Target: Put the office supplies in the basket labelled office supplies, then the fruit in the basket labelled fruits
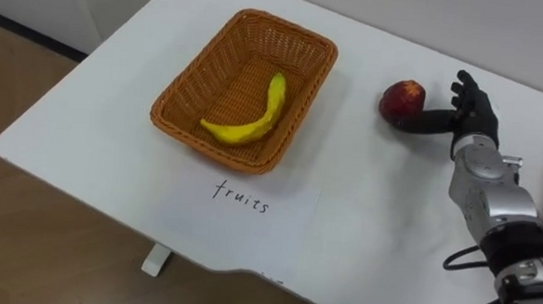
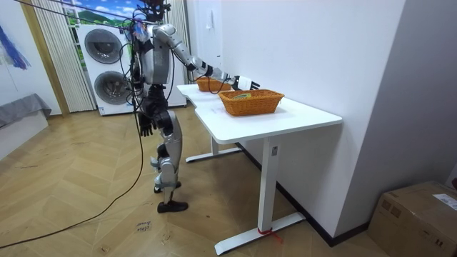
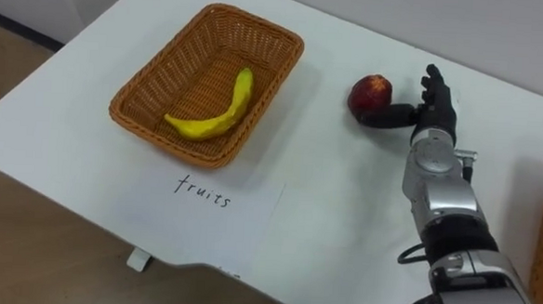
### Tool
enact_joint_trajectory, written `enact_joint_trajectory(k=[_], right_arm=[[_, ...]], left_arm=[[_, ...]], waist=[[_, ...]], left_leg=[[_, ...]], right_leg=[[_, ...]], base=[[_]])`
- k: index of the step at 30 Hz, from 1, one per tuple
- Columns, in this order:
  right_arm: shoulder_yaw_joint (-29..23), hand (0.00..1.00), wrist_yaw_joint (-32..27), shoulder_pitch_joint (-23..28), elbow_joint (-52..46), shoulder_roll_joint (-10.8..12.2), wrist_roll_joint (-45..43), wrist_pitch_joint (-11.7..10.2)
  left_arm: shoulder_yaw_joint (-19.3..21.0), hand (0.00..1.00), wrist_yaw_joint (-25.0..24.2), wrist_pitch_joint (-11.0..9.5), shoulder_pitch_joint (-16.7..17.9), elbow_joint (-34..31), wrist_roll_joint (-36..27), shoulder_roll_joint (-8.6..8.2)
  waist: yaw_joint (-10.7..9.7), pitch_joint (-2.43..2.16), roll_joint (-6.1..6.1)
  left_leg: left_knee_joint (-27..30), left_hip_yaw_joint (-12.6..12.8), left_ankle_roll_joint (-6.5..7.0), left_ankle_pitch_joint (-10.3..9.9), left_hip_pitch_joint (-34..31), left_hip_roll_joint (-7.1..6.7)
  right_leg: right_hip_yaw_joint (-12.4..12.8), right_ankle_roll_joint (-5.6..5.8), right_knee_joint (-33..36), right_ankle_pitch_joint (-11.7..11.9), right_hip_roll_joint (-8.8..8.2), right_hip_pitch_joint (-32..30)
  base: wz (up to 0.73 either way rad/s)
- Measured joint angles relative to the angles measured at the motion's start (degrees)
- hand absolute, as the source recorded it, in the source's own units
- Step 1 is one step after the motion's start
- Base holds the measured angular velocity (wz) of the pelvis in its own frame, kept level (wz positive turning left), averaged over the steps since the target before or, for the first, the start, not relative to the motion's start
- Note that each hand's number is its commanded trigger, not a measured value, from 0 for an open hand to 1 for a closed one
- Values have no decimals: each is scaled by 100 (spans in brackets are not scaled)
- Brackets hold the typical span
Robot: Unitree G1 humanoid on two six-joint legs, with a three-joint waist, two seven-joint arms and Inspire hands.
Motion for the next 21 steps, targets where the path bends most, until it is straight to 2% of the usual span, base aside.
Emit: enact_joint_trajectory(k=[8,14,21], right_arm=[[12,0,29,-1,-2,-21,-61,-99],[192,0,89,-2,-91,-16,-263,-104],[364,0,224,-2,-126,-17,-410,-104]], left_arm=[[-23,0,-4,-54,-66,164,1,16],[-24,0,1,-126,-135,163,-12,-1],[-24,0,-2,-184,-199,162,-12,-17]], waist=[[12,14,31],[178,4,58],[282,-1,52]], left_leg=[[-7,14,3,5,-12,1],[-37,153,3,5,17,40],[-40,168,-9,12,67,69]], right_leg=[[20,0,4,6,0,-40],[154,-10,57,14,10,-104],[152,-15,59,18,27,-94]], base=[[-1],[-11],[-2]])
